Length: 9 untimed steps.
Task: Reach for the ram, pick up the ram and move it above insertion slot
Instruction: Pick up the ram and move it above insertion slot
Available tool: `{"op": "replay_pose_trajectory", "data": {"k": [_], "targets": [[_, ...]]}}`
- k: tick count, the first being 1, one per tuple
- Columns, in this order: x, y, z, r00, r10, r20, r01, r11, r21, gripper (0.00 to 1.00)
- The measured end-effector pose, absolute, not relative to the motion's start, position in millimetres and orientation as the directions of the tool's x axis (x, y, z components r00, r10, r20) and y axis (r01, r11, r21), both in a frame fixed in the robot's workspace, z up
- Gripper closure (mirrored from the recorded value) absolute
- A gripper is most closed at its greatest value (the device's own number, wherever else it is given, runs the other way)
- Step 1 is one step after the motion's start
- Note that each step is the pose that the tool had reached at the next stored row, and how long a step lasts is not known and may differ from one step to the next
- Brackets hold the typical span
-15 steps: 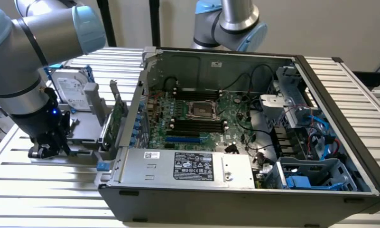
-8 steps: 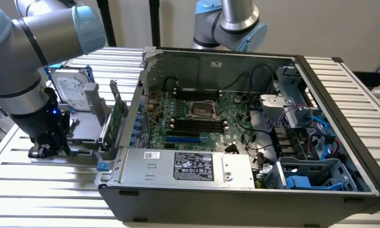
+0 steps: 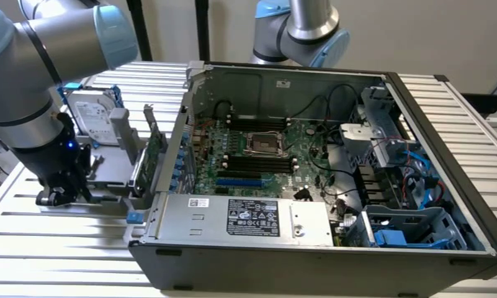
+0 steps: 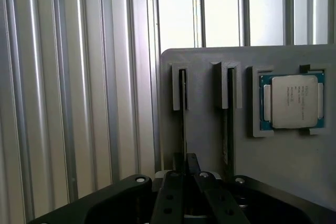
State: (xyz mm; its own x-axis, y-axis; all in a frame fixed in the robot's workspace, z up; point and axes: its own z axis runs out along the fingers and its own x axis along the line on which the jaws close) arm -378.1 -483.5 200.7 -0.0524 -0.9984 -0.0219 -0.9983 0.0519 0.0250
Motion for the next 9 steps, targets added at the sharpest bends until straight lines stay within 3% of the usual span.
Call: {"op": "replay_pose_trajectory", "data": {"k": [9], "targets": [[-378.1,-483.5,216.2,-0.048,-0.999,-0.022,-0.999,0.048,0.025,0.87]]}}
